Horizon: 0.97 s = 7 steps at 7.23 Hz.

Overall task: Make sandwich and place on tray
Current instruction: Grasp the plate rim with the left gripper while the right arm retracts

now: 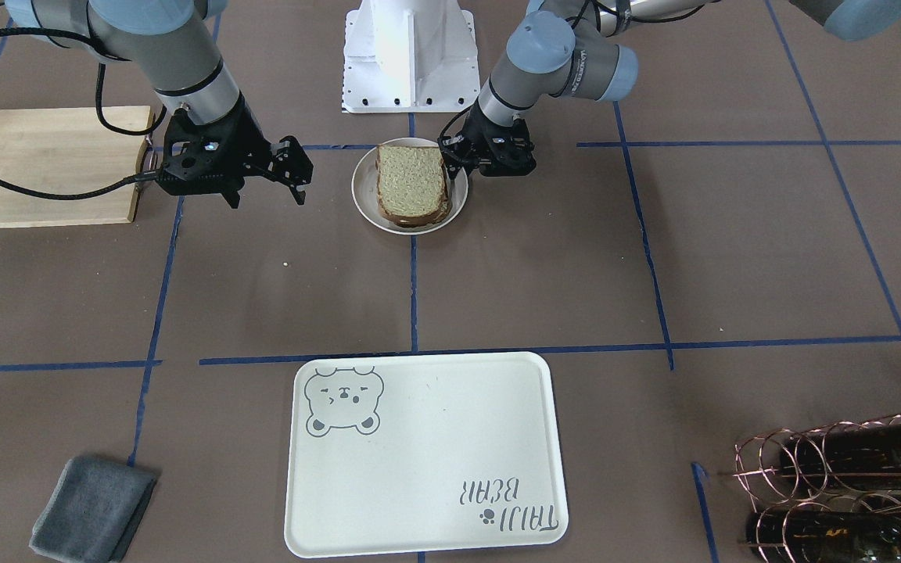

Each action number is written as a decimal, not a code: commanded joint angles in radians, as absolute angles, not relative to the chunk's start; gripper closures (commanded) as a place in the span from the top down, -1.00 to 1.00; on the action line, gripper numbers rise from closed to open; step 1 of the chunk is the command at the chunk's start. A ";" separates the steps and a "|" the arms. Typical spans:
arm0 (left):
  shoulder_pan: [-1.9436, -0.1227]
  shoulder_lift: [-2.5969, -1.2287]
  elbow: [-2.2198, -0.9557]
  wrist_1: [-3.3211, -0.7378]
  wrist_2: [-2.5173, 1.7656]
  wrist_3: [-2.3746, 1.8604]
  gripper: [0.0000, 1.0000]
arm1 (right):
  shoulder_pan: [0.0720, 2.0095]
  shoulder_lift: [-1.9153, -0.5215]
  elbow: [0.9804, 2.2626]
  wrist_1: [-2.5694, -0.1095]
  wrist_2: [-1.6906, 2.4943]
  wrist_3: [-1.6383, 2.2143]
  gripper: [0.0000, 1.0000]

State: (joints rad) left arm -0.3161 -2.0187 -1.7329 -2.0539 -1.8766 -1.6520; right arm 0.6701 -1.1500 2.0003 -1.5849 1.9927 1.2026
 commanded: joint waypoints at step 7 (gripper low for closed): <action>-0.437 -2.043 -1.798 -2.066 -1.993 -1.651 -1.00 | 0.814 -1.342 2.108 -1.747 1.993 0.785 1.00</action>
